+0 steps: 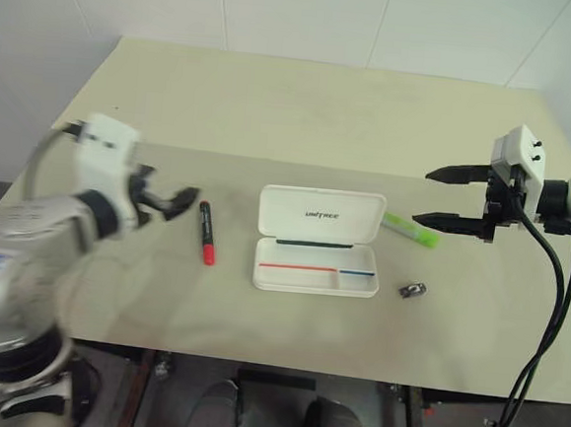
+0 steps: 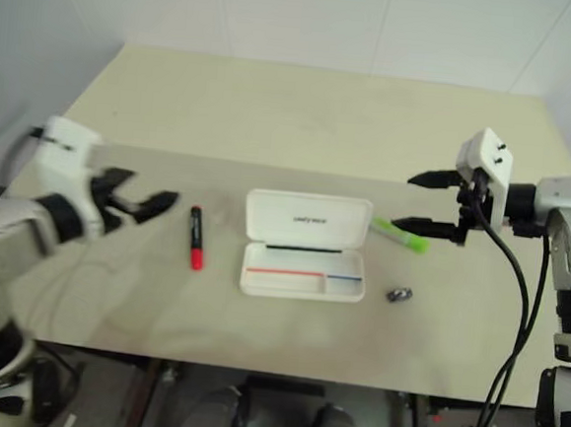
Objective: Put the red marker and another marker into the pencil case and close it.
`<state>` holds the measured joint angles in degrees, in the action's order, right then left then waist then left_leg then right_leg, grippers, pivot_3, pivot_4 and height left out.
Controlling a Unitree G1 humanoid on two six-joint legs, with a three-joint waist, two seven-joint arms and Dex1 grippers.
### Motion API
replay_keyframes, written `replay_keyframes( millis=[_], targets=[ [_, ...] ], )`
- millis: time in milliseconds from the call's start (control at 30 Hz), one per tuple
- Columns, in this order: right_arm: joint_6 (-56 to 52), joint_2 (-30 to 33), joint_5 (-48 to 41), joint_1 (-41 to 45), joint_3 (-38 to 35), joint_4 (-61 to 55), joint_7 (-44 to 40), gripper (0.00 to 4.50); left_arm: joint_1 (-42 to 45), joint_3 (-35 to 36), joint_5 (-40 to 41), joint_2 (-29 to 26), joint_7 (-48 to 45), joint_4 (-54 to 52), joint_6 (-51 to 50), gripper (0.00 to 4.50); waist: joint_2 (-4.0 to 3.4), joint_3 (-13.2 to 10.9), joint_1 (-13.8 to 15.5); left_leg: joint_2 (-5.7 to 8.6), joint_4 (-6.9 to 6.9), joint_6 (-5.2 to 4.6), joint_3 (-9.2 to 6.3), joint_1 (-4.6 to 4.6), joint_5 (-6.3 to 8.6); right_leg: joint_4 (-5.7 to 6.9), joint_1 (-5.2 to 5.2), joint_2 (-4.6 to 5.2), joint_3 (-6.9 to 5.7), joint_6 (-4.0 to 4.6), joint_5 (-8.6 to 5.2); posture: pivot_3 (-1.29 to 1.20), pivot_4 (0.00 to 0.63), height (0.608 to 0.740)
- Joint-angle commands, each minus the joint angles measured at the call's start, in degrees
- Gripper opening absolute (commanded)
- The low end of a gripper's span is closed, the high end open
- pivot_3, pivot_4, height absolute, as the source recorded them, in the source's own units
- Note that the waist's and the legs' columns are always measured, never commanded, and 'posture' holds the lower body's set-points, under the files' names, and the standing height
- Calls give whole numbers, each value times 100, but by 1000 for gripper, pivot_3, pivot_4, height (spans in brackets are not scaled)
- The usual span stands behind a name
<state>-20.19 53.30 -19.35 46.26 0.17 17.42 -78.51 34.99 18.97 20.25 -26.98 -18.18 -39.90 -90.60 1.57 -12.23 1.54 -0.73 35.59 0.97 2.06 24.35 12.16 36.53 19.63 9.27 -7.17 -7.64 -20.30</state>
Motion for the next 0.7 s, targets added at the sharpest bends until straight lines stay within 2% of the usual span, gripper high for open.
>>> replay_keyframes(
  millis=[33,133,400,700],
  targets=[
    [59,33,18,62,-91,-81,-10,4500,136,-43,-335,326,574,-4,-170,4446,1,-1,-28,-2,-1,1,0,5,1,-1,6,-2,0,0,0,0,150,740],
    [20,47,-23,-39,-176,-167,22,4500,-42,24,-651,829,1090,234,-190,4446,0,0,-43,-9,-10,2,7,-7,1,-3,6,-9,10,1,0,0,150,740],
    [-84,134,-108,-323,-344,-386,67,4500,221,-268,-1086,1174,1640,608,-168,4446,1,-1,15,-12,7,5,6,-6,7,-2,1,-12,12,3,2,0,150,740],
    [-256,260,-183,-492,-473,-662,77,4500,-49,-687,-1220,1625,1773,1117,319,4446,0,-1,-4,-13,12,9,7,-8,9,-7,1,-14,14,3,1,0,150,740]
  ],
)
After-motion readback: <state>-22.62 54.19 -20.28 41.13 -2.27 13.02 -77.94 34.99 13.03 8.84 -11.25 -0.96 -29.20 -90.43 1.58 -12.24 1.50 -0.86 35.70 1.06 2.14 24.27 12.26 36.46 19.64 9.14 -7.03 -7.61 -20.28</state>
